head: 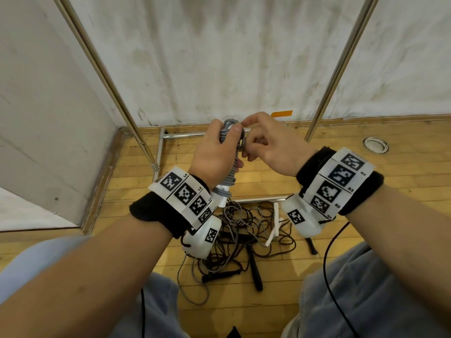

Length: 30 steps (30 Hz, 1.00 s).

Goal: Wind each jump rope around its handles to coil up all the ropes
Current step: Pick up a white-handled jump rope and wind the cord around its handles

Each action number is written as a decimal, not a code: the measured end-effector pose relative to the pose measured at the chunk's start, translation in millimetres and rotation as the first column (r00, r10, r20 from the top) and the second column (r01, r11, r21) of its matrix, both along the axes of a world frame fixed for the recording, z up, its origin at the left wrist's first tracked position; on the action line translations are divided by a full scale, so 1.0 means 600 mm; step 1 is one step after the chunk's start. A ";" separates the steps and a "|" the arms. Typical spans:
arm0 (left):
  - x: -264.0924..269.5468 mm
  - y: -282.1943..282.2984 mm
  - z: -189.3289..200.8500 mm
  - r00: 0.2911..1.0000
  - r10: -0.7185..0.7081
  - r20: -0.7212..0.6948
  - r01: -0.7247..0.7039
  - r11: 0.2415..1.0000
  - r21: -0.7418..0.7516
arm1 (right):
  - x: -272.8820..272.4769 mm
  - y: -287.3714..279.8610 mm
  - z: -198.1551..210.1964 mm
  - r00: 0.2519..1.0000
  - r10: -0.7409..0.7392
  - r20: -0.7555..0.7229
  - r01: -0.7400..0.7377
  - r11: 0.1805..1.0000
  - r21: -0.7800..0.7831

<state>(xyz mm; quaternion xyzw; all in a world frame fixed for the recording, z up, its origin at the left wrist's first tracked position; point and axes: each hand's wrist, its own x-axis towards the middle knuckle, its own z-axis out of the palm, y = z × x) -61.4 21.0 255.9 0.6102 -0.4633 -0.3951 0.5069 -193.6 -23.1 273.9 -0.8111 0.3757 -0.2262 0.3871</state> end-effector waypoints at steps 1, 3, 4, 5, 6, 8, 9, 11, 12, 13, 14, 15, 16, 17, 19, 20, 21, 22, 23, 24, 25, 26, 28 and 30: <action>0.000 0.001 0.000 1.000 -0.031 0.001 0.031 0.999 0.012 | -0.004 -0.002 0.000 1.000 -0.005 0.011 0.004 1.000 0.026; 0.000 0.005 0.001 0.996 -0.083 -0.028 0.084 0.996 0.031 | -0.009 -0.003 0.002 0.999 -0.026 0.023 0.025 0.999 0.041; 0.000 0.007 0.003 0.993 -0.108 -0.058 0.110 0.993 0.034 | -0.010 -0.002 0.002 0.999 -0.037 0.020 0.037 0.999 0.030; 0.000 0.009 0.006 0.987 -0.132 -0.092 0.135 0.990 0.033 | -0.012 -0.001 0.003 0.999 -0.051 0.014 0.051 0.999 0.003; 0.000 0.011 0.008 0.981 -0.152 -0.123 0.157 0.987 0.029 | -0.013 -0.001 0.003 0.998 -0.068 0.008 0.069 0.997 -0.033; -0.001 0.015 0.012 0.971 -0.173 -0.167 0.178 0.984 0.017 | -0.016 -0.001 0.005 0.994 -0.106 0.010 0.106 0.990 -0.098; -0.002 0.017 0.013 0.968 -0.175 -0.183 0.179 0.984 0.007 | -0.016 0.000 0.006 0.992 -0.124 0.011 0.125 0.983 -0.133; -0.006 0.017 0.017 0.966 -0.158 -0.204 0.159 0.987 -0.012 | -0.014 0.004 0.009 0.985 -0.168 0.028 0.170 0.954 -0.247; -0.009 0.016 0.018 0.967 -0.138 -0.215 0.138 0.990 -0.016 | -0.012 0.006 0.009 0.980 -0.190 0.055 0.198 0.930 -0.309; -0.011 0.014 0.018 0.967 -0.116 -0.227 0.115 0.993 -0.017 | -0.010 0.008 0.009 0.974 -0.207 0.088 0.225 0.906 -0.357; -0.013 0.012 0.018 0.967 -0.095 -0.236 0.093 0.996 -0.018 | -0.007 0.010 0.008 0.968 -0.222 0.118 0.251 0.888 -0.386; -0.015 0.009 0.017 0.969 -0.075 -0.237 0.073 0.997 -0.019 | -0.005 0.010 0.006 0.960 -0.241 0.146 0.280 0.877 -0.392; -0.017 0.008 0.016 0.971 -0.058 -0.233 0.054 0.998 -0.021 | -0.002 0.009 0.004 0.950 -0.263 0.168 0.308 0.874 -0.376; -0.018 0.008 0.015 0.974 -0.040 -0.225 0.036 0.999 -0.025 | 0.000 0.008 0.001 0.942 -0.283 0.182 0.332 0.874 -0.354; -0.020 0.007 0.014 0.980 -0.003 -0.199 -0.005 0.999 -0.039 | 0.005 0.006 -0.005 0.931 -0.306 0.201 0.357 0.880 -0.314; -0.019 0.006 0.014 0.983 0.015 -0.183 -0.023 0.999 -0.045 | 0.008 0.007 -0.008 0.930 -0.303 0.207 0.356 0.882 -0.308; -0.017 0.004 0.015 0.984 0.030 -0.176 -0.038 0.998 -0.046 | 0.011 0.010 -0.010 0.935 -0.289 0.205 0.344 0.882 -0.322; -0.015 0.003 0.015 0.982 0.044 -0.183 -0.053 0.998 -0.044 | 0.013 0.012 -0.012 0.945 -0.261 0.196 0.314 0.889 -0.333; -0.013 0.001 0.016 0.978 0.059 -0.198 -0.068 0.997 -0.039 | 0.015 0.016 -0.014 0.954 -0.229 0.194 0.282 0.904 -0.321; -0.010 -0.001 0.017 0.974 0.074 -0.214 -0.082 0.996 -0.031 | 0.018 0.019 -0.014 0.957 -0.204 0.206 0.257 0.926 -0.278; -0.009 -0.002 0.018 0.970 0.084 -0.227 -0.091 0.996 -0.021 | 0.020 0.021 -0.015 0.958 -0.195 0.209 0.247 0.933 -0.262; -0.008 -0.002 0.018 0.968 0.090 -0.234 -0.096 0.995 -0.014 | 0.022 0.020 -0.016 0.957 -0.206 0.205 0.258 0.927 -0.273; -0.007 -0.001 0.019 0.967 0.100 -0.233 -0.106 0.994 -0.012 | 0.024 0.018 -0.014 0.955 -0.231 0.186 0.279 0.913 -0.299; -0.006 -0.003 0.019 0.966 0.114 -0.231 -0.120 0.993 -0.011 | 0.025 0.018 -0.011 0.952 -0.240 0.188 0.288 0.911 -0.295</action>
